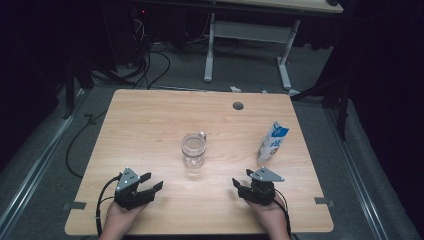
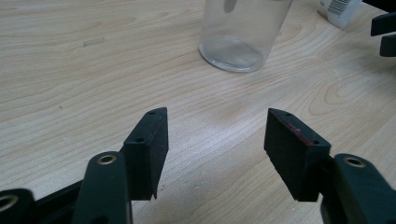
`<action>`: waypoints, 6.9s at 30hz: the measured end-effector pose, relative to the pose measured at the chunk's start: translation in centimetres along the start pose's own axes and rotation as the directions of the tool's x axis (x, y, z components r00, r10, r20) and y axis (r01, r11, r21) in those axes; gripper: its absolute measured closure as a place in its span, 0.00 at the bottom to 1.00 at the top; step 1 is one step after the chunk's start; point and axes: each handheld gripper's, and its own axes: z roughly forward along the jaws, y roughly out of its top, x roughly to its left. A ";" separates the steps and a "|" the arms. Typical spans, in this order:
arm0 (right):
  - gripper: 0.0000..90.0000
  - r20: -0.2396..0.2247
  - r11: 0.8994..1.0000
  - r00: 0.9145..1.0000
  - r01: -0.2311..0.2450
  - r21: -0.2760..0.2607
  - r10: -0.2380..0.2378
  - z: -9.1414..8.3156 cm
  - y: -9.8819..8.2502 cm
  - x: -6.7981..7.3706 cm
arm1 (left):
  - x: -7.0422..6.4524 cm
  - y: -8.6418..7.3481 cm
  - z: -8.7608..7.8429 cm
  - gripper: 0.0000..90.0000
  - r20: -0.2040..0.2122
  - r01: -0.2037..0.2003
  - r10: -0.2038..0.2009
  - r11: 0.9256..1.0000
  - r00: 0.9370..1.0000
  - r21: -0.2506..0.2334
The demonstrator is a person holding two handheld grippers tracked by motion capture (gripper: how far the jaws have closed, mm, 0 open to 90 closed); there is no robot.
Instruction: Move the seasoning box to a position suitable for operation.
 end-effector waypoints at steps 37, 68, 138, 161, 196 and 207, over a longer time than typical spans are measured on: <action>0.44 -0.012 1.000 1.000 -0.011 0.022 0.011 0.3 0.0 0.1 | 1.5 10.1 9.0 1.00 -0.111 -0.017 0.008 0.996 0.994 -0.089; 0.43 -0.013 1.000 1.000 0.006 0.021 -0.005 0.3 0.0 0.4 | -2.0 8.2 9.7 1.00 0.034 -0.048 0.052 0.993 0.998 -0.107; 0.40 0.023 1.000 1.000 0.008 -0.011 -0.008 0.3 0.1 0.3 | -7.8 4.4 7.6 0.99 0.104 -0.076 0.090 0.988 0.991 -0.134; 0.42 0.038 0.999 0.999 0.028 -0.021 -0.027 0.4 0.3 0.3 | -6.8 5.7 6.5 0.63 0.042 -0.099 0.103 0.992 0.994 -0.074; 0.42 0.030 1.000 1.000 -0.010 -0.003 0.011 0.6 0.2 0.1 | -6.6 10.5 7.5 1.00 0.028 -0.124 0.127 0.989 0.992 -0.078; 0.43 0.026 1.000 1.000 -0.010 -0.003 0.010 0.6 0.3 0.1 | -6.9 11.0 8.5 1.00 0.002 -0.134 0.135 0.988 0.991 -0.077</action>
